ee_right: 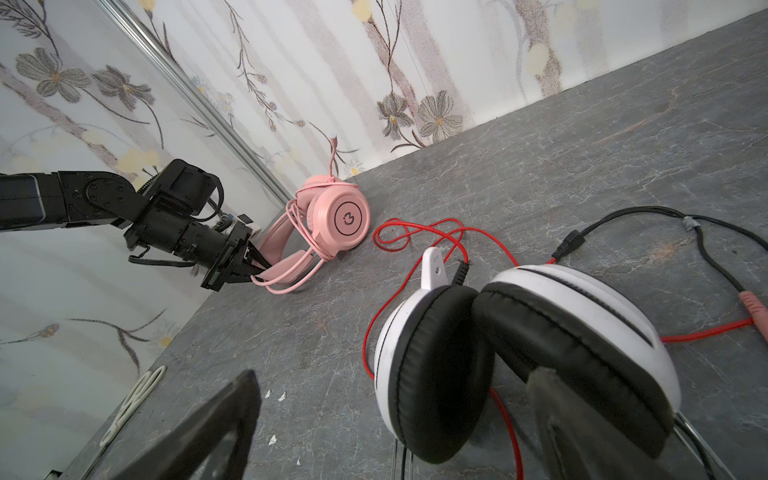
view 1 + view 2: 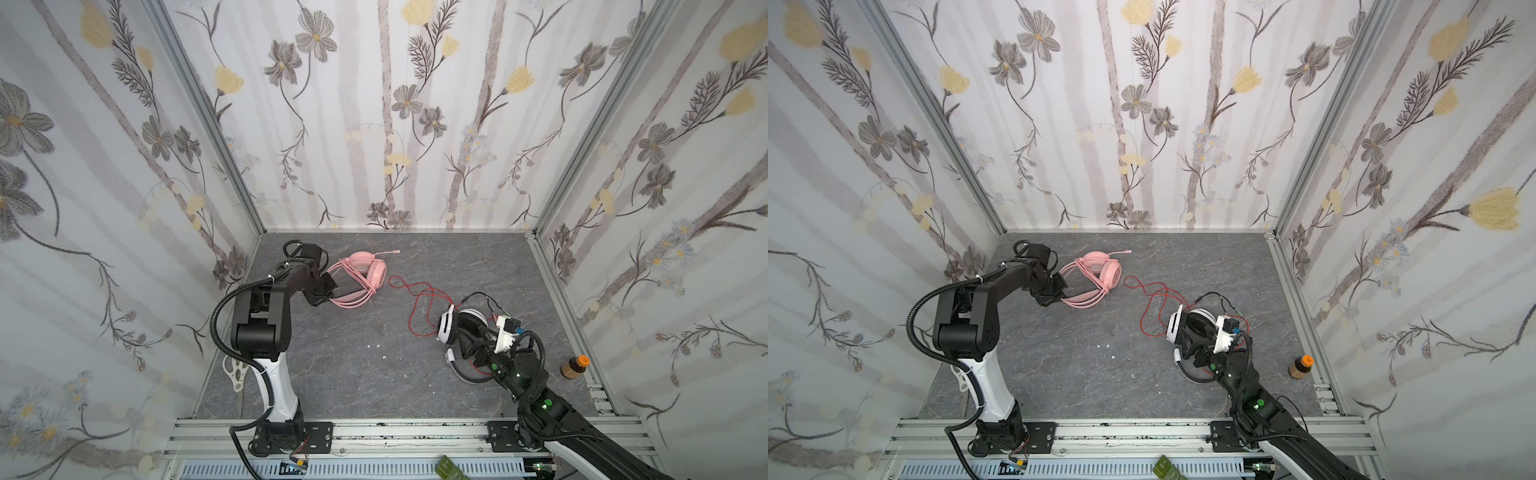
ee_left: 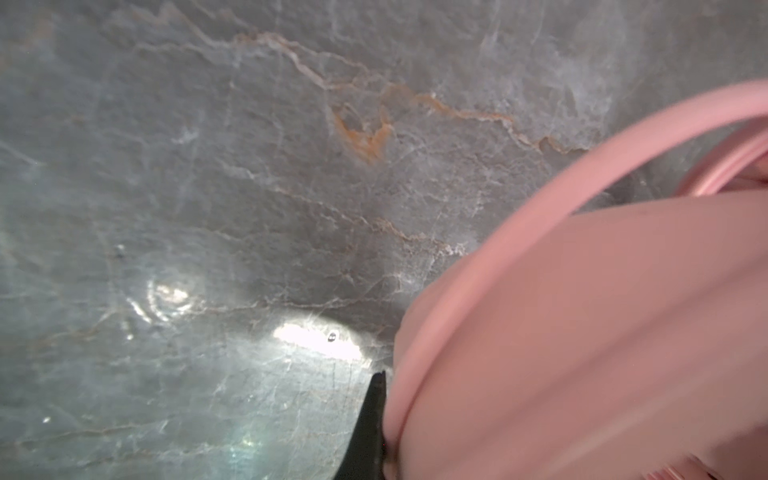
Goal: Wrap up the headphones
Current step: 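Set the wrapped pink headset on the table with the left gripper while the right withdraws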
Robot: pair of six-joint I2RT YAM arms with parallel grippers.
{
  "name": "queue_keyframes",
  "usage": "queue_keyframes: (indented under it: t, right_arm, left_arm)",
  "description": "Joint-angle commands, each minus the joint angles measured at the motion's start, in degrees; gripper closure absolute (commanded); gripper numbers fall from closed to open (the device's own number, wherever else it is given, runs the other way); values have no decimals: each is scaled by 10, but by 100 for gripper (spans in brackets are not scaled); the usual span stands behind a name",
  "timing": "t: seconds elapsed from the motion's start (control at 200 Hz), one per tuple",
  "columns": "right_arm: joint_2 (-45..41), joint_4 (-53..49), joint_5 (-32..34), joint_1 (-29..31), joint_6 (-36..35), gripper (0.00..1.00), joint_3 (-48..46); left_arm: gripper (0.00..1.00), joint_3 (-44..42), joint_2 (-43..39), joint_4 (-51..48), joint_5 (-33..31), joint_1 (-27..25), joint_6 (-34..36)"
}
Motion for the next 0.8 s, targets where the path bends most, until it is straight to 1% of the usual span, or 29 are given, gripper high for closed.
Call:
queue_keyframes:
  t: [0.0,0.08,0.18,0.355,0.385,0.415,0.505,0.54,0.664,0.774,0.794]
  right_arm:
    - [7,25,3,2,4,0,-3]
    - [10,27,3,2,4,0,-3]
    - [10,27,3,3,3,0,-3]
    - [13,29,4,5,3,0,-3]
    - [14,28,5,5,3,0,-3]
    - [16,30,4,6,3,0,-3]
    - [23,31,1,7,3,0,0]
    - [25,30,1,7,3,0,1]
    - [28,31,0,8,3,0,1]
    - [29,31,-2,9,3,0,1]
    - [30,31,-3,9,3,0,1]
  left_arm:
    - [97,14,12,13,25,7,5]
    - [94,19,19,9,26,11,5]
    - [84,18,20,8,26,11,8]
    - [74,5,2,6,17,11,15]
    - [71,2,-1,5,17,12,16]
    - [69,-1,-4,4,16,12,17]
    - [67,-10,-19,1,11,11,20]
    - [65,-13,-28,1,10,11,20]
    - [63,-20,-61,-9,5,12,27]
    - [56,-18,-88,-25,3,11,37]
    - [52,-18,-93,-27,3,11,39]
